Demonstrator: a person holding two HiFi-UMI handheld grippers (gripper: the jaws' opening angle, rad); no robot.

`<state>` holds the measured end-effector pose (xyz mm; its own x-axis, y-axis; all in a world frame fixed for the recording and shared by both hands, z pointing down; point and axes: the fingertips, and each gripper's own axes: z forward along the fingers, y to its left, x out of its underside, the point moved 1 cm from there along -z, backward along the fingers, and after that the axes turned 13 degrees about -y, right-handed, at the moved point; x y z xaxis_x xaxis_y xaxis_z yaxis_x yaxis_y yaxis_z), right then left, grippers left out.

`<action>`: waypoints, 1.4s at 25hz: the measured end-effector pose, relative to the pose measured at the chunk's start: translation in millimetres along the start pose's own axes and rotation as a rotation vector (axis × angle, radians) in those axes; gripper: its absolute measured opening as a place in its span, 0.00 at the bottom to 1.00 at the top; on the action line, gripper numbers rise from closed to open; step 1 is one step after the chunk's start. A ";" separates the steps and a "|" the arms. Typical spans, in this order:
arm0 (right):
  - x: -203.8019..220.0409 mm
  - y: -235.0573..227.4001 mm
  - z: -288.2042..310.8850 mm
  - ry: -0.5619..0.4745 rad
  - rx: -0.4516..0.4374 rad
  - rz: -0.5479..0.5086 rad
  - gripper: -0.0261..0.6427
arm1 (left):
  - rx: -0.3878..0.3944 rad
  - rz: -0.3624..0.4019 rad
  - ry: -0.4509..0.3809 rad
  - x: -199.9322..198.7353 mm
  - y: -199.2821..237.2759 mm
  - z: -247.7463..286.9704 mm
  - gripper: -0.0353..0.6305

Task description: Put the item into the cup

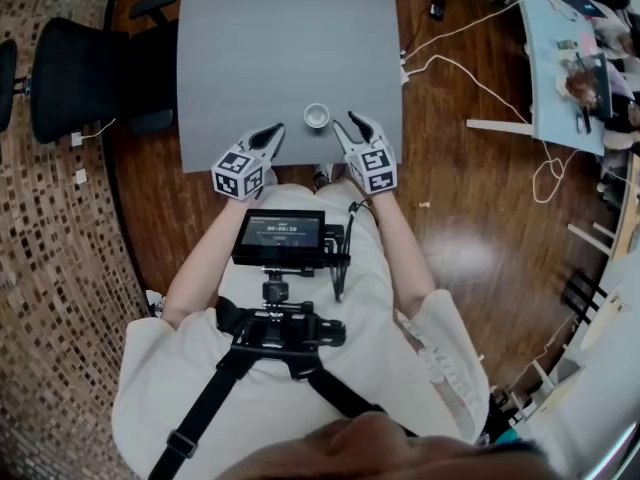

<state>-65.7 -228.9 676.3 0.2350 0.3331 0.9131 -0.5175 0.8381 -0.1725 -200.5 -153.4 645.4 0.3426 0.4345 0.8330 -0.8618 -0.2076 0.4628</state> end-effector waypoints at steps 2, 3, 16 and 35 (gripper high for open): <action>-14.9 1.0 -10.6 -0.039 0.019 0.005 0.33 | 0.006 0.001 -0.001 -0.6 1.2 1.2 0.04; -20.9 1.0 -16.0 -0.055 0.032 0.009 0.33 | 0.011 0.004 0.001 -0.9 2.0 2.1 0.05; -43.2 28.9 -93.7 -0.181 0.337 -0.041 0.33 | 0.217 0.086 0.035 -7.8 -11.9 -37.2 0.04; -3.8 78.8 -244.8 -0.317 0.535 0.077 0.29 | 0.286 0.151 0.019 3.3 -52.2 -84.6 0.05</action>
<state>94.1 -58.4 568.8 -0.0320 0.1707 0.9848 -0.8826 0.4575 -0.1080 -186.0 -67.0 598.4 0.2095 0.3960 0.8940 -0.7616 -0.5074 0.4032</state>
